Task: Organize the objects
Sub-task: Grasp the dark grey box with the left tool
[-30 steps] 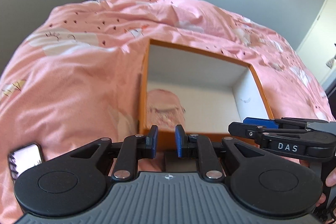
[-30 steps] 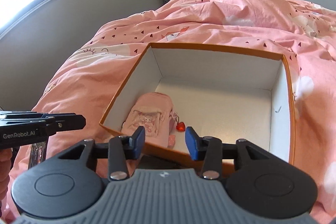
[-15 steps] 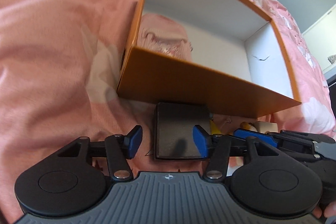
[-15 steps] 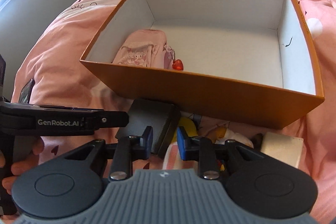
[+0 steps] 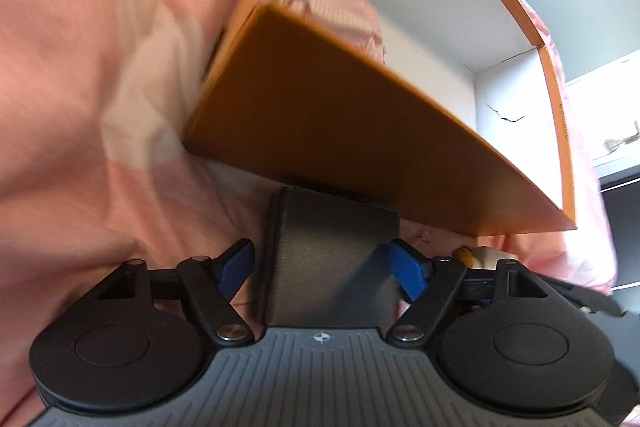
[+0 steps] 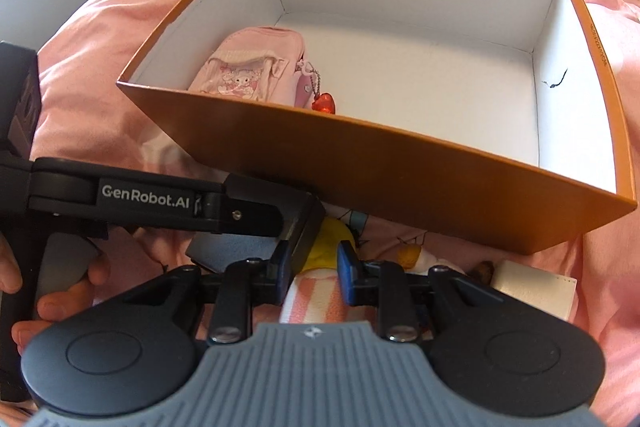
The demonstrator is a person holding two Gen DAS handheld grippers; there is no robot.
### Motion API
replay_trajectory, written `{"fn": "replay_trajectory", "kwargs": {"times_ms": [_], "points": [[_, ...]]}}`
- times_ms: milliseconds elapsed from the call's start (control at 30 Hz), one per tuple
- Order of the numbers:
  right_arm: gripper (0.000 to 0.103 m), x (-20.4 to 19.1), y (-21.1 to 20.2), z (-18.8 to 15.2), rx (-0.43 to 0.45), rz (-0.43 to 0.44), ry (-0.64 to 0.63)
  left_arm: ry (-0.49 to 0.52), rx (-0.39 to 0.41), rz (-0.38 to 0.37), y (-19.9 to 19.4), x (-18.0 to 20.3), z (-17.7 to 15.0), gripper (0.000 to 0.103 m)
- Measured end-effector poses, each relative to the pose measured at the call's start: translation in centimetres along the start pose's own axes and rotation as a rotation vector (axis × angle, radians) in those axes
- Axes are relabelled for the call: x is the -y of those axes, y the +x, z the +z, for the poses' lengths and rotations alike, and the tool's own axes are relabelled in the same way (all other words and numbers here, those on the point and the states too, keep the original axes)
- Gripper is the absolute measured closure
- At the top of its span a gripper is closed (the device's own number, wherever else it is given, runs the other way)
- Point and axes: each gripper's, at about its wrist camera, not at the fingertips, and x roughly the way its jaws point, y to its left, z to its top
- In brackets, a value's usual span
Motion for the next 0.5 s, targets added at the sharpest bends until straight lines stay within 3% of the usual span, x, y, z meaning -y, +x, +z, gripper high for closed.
{"fn": "replay_trajectory", "kwargs": {"times_ms": [133, 200, 367, 500], "points": [[0.076, 0.0, 0.3, 0.0, -0.005, -0.008, -0.007, -0.017, -0.003, -0.018, -0.1, -0.4, -0.1, 0.018], [0.076, 0.1, 0.3, 0.0, -0.004, -0.01, -0.004, -0.011, 0.01, -0.002, -0.7, -0.2, -0.3, 0.025], [0.077, 0.4, 0.6, -0.2, -0.006, -0.033, 0.003, 0.004, 0.061, 0.049, -3.8, 0.7, -1.2, 0.055], [0.079, -0.1, 0.7, -0.3, -0.005, -0.036, -0.023, 0.027, 0.07, 0.084, -6.2, 1.6, -2.3, 0.065]]}}
